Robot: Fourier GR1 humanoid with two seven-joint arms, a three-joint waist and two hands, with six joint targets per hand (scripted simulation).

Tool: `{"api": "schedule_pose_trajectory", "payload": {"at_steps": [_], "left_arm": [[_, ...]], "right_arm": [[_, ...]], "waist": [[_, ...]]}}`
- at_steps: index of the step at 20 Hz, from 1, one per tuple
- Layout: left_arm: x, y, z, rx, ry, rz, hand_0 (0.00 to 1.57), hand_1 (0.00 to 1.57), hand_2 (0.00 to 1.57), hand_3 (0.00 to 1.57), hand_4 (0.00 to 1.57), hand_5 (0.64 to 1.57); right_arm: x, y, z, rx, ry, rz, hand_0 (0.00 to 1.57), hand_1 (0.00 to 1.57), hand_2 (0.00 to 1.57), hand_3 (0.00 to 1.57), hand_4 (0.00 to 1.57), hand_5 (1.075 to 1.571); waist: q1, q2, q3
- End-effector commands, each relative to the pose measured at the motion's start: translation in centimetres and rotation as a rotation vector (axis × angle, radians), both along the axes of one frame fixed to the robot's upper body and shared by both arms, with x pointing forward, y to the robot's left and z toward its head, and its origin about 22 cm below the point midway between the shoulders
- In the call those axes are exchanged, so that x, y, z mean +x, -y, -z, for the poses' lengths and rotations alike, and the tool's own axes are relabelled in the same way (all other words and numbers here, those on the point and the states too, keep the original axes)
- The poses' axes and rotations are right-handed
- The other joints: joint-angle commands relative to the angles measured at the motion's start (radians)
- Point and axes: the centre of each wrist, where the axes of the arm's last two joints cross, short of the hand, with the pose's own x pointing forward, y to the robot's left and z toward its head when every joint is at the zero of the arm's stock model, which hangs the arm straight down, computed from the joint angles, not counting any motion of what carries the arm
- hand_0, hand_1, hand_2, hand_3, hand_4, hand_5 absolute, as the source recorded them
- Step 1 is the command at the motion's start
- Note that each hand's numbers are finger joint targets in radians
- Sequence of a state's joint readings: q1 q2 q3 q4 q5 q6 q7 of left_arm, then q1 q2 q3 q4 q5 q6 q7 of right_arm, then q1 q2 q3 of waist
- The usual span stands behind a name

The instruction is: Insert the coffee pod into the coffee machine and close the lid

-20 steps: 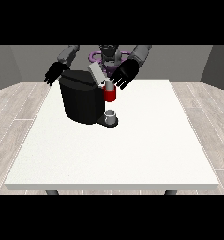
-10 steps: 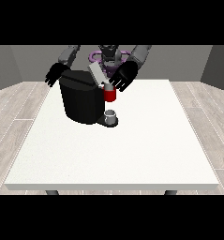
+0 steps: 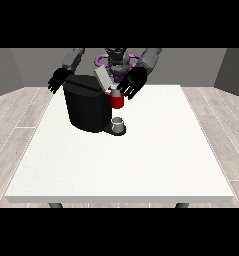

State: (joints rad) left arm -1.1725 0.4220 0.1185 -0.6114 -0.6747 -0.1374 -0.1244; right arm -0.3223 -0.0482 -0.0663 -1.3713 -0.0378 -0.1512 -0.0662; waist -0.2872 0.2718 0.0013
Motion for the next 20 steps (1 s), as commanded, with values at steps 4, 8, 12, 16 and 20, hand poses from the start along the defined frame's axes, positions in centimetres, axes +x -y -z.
{"api": "schedule_pose_trajectory", "payload": {"at_steps": [4,8,12,16,20], "left_arm": [[-0.1,-1.0,-1.4,0.035,0.017,0.000,1.07,1.07,1.12,0.95,0.38,1.571],[-0.1,0.0,0.3,0.039,0.005,0.012,1.07,1.07,1.12,0.97,0.36,1.571],[0.0,-0.7,0.1,0.062,-0.013,0.026,0.91,0.91,1.02,0.86,0.36,1.571],[-0.5,-2.1,2.3,0.159,-0.065,0.060,0.00,0.00,0.00,0.00,0.00,1.571],[-0.3,-2.0,-2.6,0.179,-0.025,0.047,0.00,0.00,0.00,0.00,0.00,1.571]], "right_arm": [[0.1,0.9,0.3,-0.002,0.031,0.009,0.00,0.00,0.00,0.00,0.48,1.571],[-0.2,-0.5,0.8,0.015,-0.010,0.031,0.00,0.00,0.00,0.00,0.46,1.571],[-0.5,0.3,0.8,-0.013,-0.002,0.011,0.00,0.00,0.00,0.00,0.41,1.571],[-0.4,-0.2,0.1,0.024,-0.015,0.029,0.00,0.00,0.00,0.00,0.37,1.571],[-0.4,-0.7,1.9,0.001,0.004,0.042,0.00,0.00,0.00,0.00,0.34,1.571]], "waist": [[0.009,0.012,-0.0009],[0.024,-0.022,-0.0012],[0.003,-0.008,-0.0011],[0.018,-0.027,-0.0015],[0.024,0.014,-0.0009]]}}
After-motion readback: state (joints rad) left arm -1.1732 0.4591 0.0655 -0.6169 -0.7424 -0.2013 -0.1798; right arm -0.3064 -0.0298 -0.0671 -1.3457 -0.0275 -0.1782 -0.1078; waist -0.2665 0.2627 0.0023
